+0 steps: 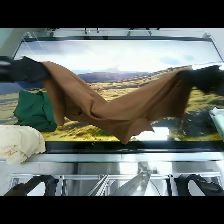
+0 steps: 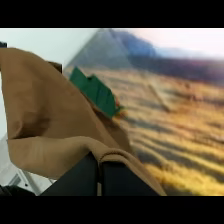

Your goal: Fold the shirts.

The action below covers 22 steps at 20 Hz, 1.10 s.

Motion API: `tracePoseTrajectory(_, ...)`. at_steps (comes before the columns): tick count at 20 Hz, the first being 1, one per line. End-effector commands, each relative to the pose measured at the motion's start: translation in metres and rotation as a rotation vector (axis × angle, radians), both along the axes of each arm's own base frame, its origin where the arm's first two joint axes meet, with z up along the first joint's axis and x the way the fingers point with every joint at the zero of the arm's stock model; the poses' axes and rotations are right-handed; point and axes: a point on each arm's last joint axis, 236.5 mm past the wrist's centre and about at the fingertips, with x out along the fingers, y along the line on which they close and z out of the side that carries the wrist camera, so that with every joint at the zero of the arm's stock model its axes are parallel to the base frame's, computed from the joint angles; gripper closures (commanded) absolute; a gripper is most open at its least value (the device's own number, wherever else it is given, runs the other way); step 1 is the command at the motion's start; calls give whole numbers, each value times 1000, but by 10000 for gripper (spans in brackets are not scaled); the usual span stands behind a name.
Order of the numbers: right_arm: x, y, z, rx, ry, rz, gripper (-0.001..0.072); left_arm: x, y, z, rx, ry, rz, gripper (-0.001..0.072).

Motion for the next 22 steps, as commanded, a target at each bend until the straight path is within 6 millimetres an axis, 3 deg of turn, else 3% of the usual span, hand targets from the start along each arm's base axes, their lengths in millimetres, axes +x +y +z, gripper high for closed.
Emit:
tracePoseTrajectory(1, 29, -2, -86, -17, 186, -64, 690, 36, -25, -65, -7, 142, -81, 684)
tracePoseTrajectory(3, 55, -13, -126, -24, 242, -132, 690, 66, -27, -107, -12, 208, -48, 684)
tracePoseTrajectory(4, 67, -18, -141, -27, 267, -162, 688, 83, -23, -127, -14, 235, -13, 638)
tracePoseTrajectory(5, 77, -23, -154, -27, 295, -186, 569, 97, -16, -142, -17, 257, 20, 344)
tracePoseTrajectory(6, 85, -29, -165, -26, 321, -206, 272, 110, -6, -152, -22, 276, 46, 33)
tracePoseTrajectory(7, 90, -36, -170, -20, 341, -213, 165, 120, 6, -155, -33, 298, 69, -13)
tracePoseTrajectory(9, 92, -56, -166, -6, 351, -227, 165, 125, 35, -150, -60, 376, 86, -13)
tracePoseTrajectory(10, 93, -71, -165, -6, 349, -247, 165, 118, 45, -147, -73, 432, 77, -13)
tracePoseTrajectory(11, 92, -89, -170, -21, 362, -281, 165, 105, 51, -146, -81, 492, 52, -13)
tracePoseTrajectory(13, 89, -123, -191, -76, 411, -342, 165, 75, 45, -155, -91, 590, -3, -13)
tracePoseTrajectory(15, 85, -144, -219, -113, 488, -376, 165, 40, 17, -179, -93, 685, -35, -13)
tracePoseTrajectory(17, 86, -144, -244, -102, 558, -360, 166, 6, -18, -210, -69, 744, -54, -13)
tracePoseTrajectory(18, 87, -139, -255, -82, 594, -344, 169, -7, -34, -228, -48, 756, -50, -13)
tracePoseTrajectory(20, 89, -123, -280, -46, 669, -303, 289, -25, -61, -262, 4, 770, -26, 68)
tracePoseTrajectory(21, 88, -114, -293, -36, 709, -279, 292, -32, -74, -276, 29, 776, -25, 127)
tracePoseTrajectory(22, 87, -105, -305, -25, 745, -259, 292, -39, -83, -287, 49, 789, -37, 139)
